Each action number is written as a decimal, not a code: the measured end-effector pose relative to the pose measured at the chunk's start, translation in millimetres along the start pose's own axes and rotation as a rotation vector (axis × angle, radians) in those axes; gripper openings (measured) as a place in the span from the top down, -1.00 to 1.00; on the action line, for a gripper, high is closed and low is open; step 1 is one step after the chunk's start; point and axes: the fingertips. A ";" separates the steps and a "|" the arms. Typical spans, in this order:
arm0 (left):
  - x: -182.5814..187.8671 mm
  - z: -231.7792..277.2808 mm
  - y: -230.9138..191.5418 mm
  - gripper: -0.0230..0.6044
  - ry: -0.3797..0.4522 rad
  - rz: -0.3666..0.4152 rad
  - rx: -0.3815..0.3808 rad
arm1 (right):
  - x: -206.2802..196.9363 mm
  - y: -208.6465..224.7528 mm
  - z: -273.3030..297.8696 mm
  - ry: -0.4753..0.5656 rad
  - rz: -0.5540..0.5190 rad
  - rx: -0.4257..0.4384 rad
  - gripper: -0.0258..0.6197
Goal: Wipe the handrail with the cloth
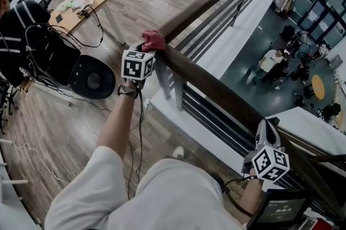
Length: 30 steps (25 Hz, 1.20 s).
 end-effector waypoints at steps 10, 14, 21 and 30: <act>-7.6 -13.1 30.3 0.65 -0.023 -0.047 0.008 | -7.5 29.6 -27.6 -0.002 0.001 -0.029 0.92; -8.6 -19.3 62.0 0.65 -0.021 -0.056 -0.016 | -8.0 41.5 -36.4 0.000 -0.001 -0.023 0.92; -16.9 -36.1 133.6 0.65 -0.020 -0.055 -0.076 | -13.2 70.4 -59.2 0.013 0.005 -0.037 0.92; -19.1 -50.8 203.5 0.65 -0.013 -0.022 -0.116 | -17.6 98.3 -83.3 0.023 0.003 -0.043 0.92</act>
Point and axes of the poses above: the fingertips, and each gripper's own axes: z forward along the fingers, y to its right, x out of its top, and after that the axes turned 7 degrees about y, right-handed
